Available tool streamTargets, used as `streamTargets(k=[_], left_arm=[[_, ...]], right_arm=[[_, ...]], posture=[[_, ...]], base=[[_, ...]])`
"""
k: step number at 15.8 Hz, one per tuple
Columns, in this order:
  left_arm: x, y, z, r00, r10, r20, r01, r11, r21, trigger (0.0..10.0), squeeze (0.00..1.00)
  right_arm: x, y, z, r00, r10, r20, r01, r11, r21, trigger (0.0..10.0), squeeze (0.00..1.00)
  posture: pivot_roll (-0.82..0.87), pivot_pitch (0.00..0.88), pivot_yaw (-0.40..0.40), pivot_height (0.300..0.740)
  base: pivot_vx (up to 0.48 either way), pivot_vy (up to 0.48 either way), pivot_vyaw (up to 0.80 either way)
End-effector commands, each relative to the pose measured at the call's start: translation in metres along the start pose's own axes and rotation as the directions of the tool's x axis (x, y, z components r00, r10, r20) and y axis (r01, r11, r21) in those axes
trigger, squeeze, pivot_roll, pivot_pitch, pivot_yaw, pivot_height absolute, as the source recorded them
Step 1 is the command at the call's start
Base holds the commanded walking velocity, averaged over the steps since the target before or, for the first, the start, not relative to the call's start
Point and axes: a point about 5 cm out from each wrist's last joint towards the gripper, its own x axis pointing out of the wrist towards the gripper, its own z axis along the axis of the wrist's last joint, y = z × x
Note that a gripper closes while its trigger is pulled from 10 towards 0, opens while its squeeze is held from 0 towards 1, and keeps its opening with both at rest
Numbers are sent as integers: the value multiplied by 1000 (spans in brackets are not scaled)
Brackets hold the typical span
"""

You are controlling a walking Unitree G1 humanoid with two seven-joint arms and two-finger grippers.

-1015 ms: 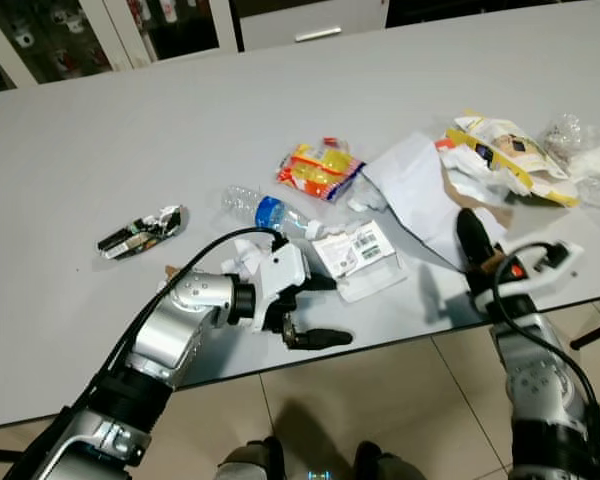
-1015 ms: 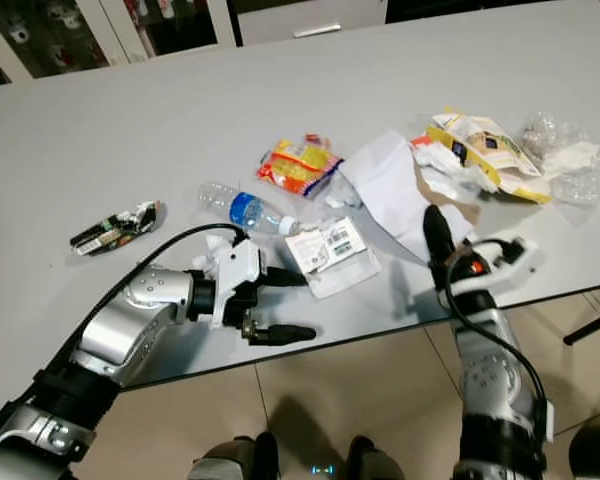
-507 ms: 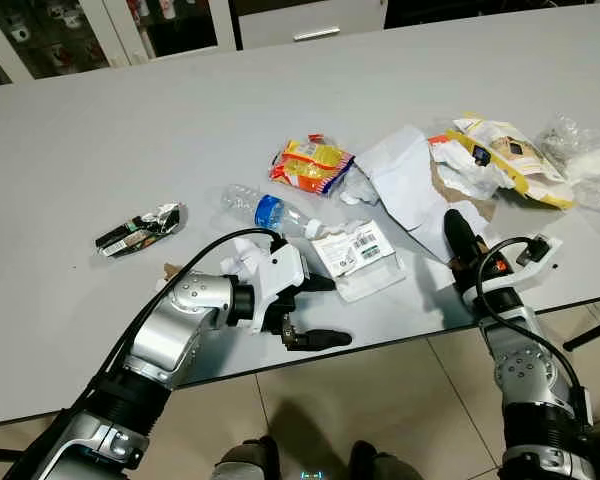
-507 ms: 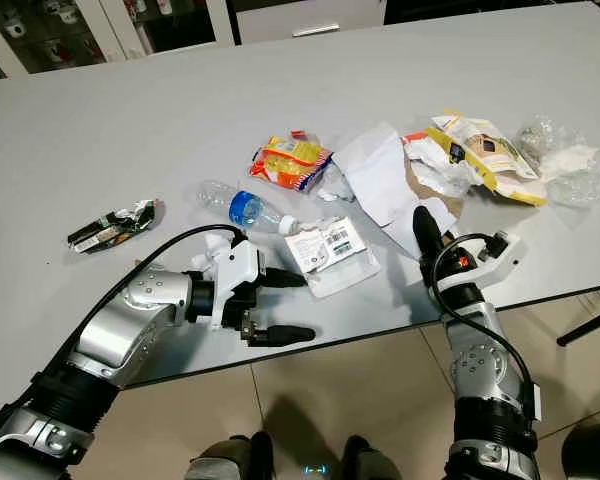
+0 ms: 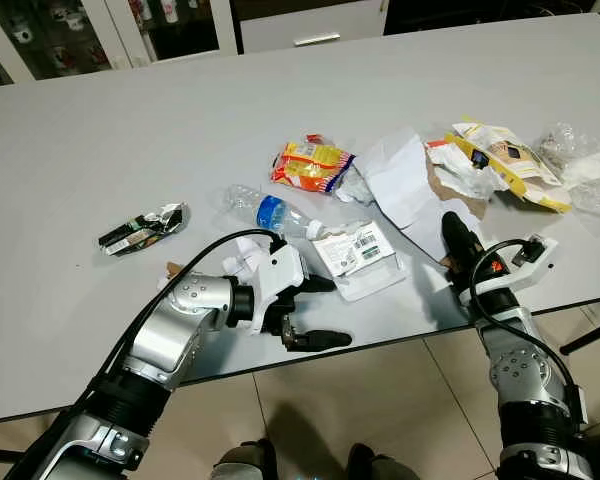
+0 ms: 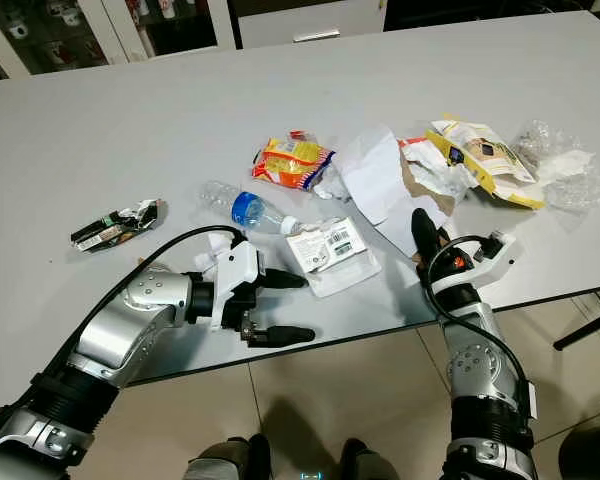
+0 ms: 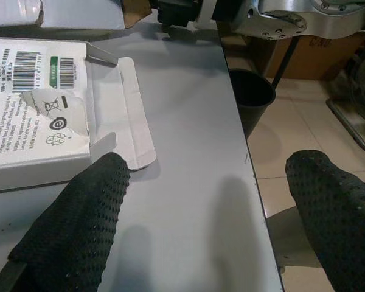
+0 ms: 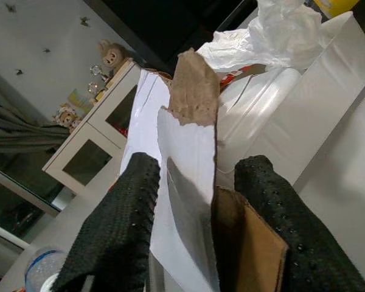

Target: Picking trash to rubbish bin

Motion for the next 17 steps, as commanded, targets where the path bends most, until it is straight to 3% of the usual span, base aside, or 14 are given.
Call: streamTargets(k=[1, 9, 12, 17], left_arm=[[-1, -2, 0, 1000, -5, 7, 5, 1000, -2, 10000, 0], [1, -1, 1, 1000, -4, 10, 4, 1000, 5, 10000, 0], [7, 0, 2, 1000, -1, 26, 1, 1000, 7, 10000, 0], [15, 1, 3, 999, 1, 41, -1, 1000, 14, 10000, 0]], right_arm=[[-23, -20, -30, 986, -120, -120, 127, 991, 52, 0, 0], [-9, -3, -19, 996, -66, -63, 67, 998, 6, 0, 0], [-1, 24, -3, 1000, 18, 2, -18, 999, -38, 0, 0], [7, 58, 21, 992, 102, 73, -94, 990, -103, 0, 0]], posture=[[272, 197, 57, 740], [268, 186, 54, 740], [252, 170, 43, 740], [235, 149, 35, 740]], base=[[0, 0, 0], [0, 0, 0], [0, 0, 0], [0, 0, 0]])
